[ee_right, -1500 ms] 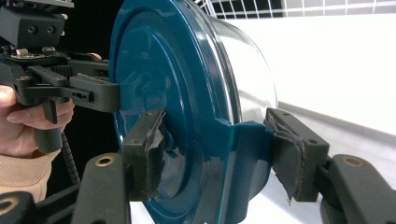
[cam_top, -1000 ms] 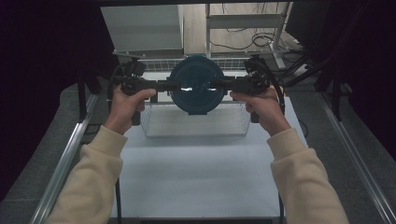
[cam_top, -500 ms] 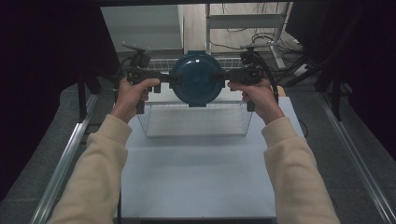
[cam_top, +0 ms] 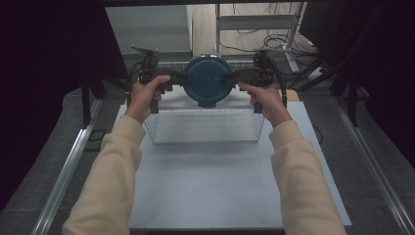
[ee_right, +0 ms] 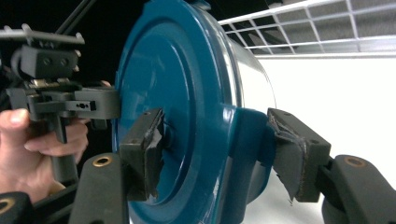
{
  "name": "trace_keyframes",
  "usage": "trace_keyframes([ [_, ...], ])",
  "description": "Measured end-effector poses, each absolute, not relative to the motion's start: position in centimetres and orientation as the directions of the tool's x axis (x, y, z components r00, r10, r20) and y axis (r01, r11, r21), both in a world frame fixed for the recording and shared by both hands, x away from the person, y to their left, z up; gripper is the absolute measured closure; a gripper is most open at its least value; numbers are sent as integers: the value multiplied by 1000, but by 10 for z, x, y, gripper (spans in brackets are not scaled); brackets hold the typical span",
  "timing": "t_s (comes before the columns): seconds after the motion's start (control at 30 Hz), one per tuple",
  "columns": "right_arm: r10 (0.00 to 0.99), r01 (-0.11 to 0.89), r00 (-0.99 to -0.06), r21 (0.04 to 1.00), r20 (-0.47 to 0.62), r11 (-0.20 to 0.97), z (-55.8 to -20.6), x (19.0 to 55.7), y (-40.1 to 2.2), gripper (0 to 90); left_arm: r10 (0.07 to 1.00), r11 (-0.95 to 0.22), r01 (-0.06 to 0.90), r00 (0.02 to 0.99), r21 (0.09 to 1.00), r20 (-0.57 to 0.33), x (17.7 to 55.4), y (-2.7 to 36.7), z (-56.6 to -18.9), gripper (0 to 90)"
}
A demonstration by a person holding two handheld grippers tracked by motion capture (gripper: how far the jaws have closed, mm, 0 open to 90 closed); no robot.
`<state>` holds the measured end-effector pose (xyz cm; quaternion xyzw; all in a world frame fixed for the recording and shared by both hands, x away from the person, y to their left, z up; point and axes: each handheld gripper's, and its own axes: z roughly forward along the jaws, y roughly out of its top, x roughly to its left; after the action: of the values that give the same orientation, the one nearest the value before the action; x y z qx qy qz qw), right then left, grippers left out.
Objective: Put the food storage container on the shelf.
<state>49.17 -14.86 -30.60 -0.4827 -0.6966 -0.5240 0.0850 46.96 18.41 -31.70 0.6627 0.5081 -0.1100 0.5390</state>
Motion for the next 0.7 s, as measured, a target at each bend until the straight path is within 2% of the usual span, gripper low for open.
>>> trace_keyframes([
  [0.17,576,801,-448,594,684,-82,-313,501,-149,383,522,147,818,414,557,-746,481,184,-326,426],
  [0.37,567,821,-396,555,722,-134,-321,508,-150,380,507,160,833,391,530,-768,486,183,-334,391],
  [0.53,588,806,-420,581,691,-107,-322,506,-146,319,494,190,826,387,531,-779,487,182,-342,358],
  [0.63,606,787,-445,611,659,-86,-321,503,-143,274,517,195,810,394,553,-760,485,179,-341,346],
  [0.67,606,787,-445,611,659,-86,-321,503,-143,274,517,195,810,394,553,-760,485,179,-341,331],
  [0.7,613,772,-456,629,645,-87,-319,500,-143,228,540,194,798,399,571,-741,484,178,-339,294],
])
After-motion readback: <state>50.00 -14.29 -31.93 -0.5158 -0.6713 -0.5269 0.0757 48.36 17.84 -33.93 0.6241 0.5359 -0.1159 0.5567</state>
